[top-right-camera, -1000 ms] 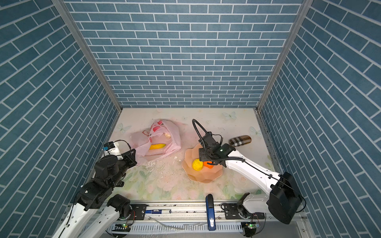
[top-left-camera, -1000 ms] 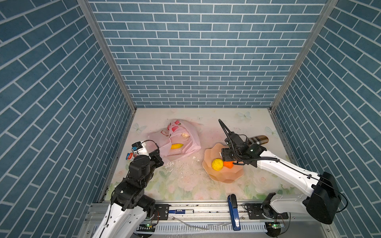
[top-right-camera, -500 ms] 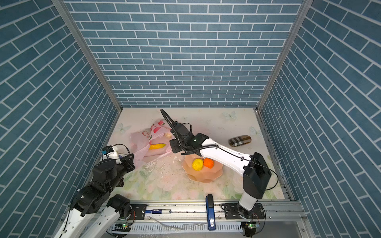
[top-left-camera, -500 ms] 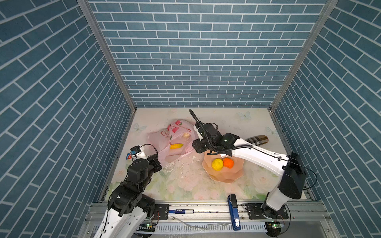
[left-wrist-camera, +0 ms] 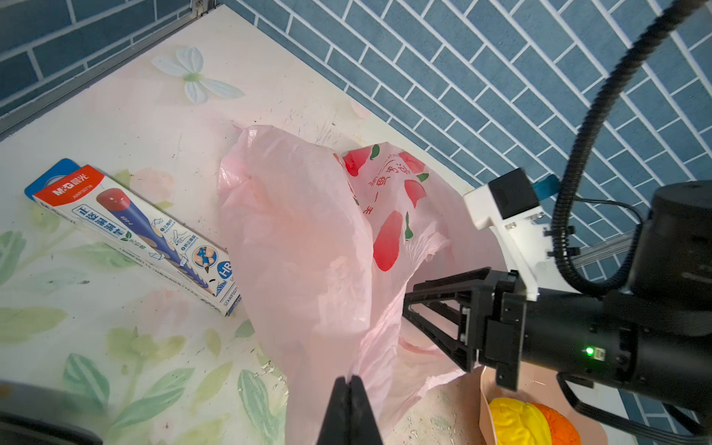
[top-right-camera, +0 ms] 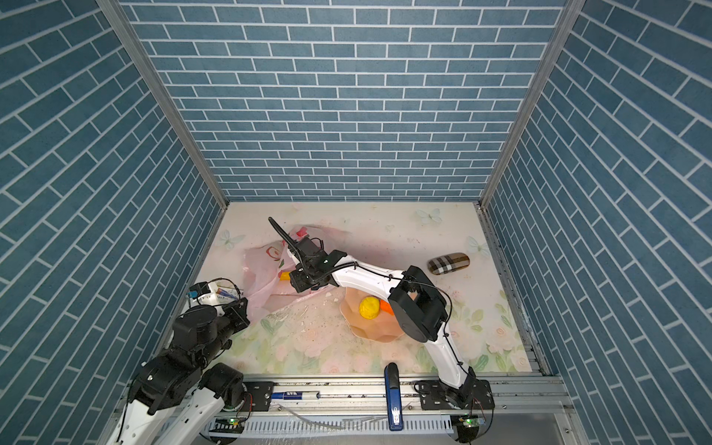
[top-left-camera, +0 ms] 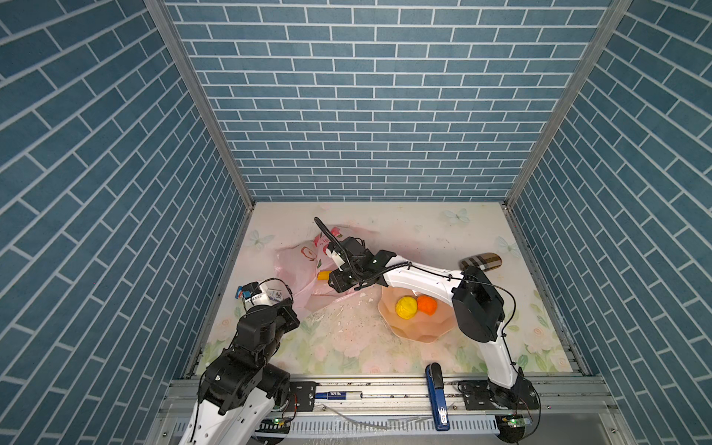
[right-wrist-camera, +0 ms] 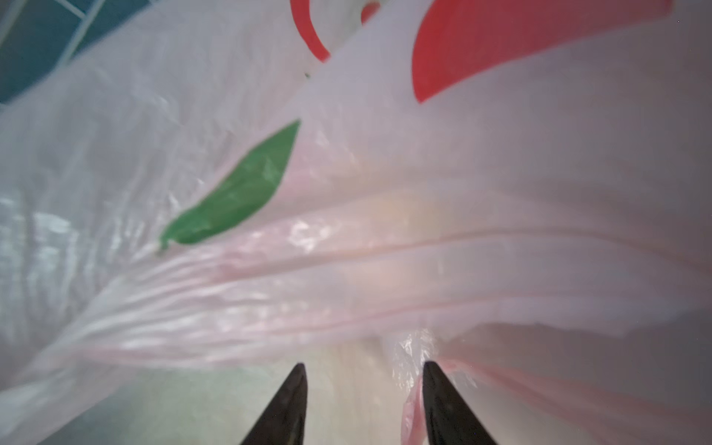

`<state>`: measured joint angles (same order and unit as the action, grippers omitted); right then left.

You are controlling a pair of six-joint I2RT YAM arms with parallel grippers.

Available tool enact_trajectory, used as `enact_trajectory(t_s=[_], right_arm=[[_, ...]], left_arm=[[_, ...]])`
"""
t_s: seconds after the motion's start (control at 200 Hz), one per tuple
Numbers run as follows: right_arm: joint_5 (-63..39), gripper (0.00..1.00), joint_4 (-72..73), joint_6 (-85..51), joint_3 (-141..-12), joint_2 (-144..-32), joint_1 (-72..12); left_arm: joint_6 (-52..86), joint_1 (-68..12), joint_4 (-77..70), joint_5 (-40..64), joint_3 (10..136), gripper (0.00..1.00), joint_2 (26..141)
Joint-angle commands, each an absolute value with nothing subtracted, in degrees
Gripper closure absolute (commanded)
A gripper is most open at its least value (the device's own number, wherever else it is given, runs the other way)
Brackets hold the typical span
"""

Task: Take fruits out of the plastic bag
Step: Pick up the fruit from the plastic bag.

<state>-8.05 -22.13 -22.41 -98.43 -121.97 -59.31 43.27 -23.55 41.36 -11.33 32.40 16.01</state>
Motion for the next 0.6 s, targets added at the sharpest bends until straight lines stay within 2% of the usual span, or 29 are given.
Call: enact_trajectory(t_s=[0.0,0.21,0.595], right_arm=[[-9.3,0.51,-23.0,-20.9,-99.0,-122.6,-59.3],[-6.1,0.5,-19.9,-22.5,-96.7,-123.1,-58.3],[4.4,0.46,-17.3,-21.4,-105.7,-129.2,-55.9]], left_arm=[[43.7,-23.5,41.2,-12.4,31.3,1.0,15.7],[44.1,-23.5,39.1,-11.8,30.5,1.0,16.4],[44.6,-23.5,35.1,-9.9,32.2,1.0,18.0]])
